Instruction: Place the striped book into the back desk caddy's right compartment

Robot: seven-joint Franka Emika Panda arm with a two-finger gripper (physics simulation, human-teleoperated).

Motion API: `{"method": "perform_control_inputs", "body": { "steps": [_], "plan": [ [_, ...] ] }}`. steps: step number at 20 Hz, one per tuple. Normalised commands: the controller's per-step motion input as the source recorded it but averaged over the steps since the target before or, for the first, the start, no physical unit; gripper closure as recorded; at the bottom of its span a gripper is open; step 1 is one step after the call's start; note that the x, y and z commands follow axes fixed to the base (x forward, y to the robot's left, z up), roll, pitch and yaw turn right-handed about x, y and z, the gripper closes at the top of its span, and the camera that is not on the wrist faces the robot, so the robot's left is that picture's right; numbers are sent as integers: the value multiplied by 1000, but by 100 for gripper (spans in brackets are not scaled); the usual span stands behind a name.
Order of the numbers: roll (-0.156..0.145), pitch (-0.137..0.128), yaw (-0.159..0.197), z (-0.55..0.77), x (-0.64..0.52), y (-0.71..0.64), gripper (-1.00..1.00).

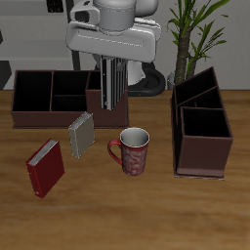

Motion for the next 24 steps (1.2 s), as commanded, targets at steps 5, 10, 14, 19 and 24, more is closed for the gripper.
{"method": "perform_control_inputs", "body": {
  "steps": [5,10,14,19,24],
  "plan": [
    [2,4,49,98,-541,64,100],
    [-30,-46,38,39,-679,-64,100],
    [-60,4,2,-42,-399,-186,100],
    [-24,-10,18,-4,-473,-8,100],
    [-10,-8,51,30,-381,15,100]
  ]
}}
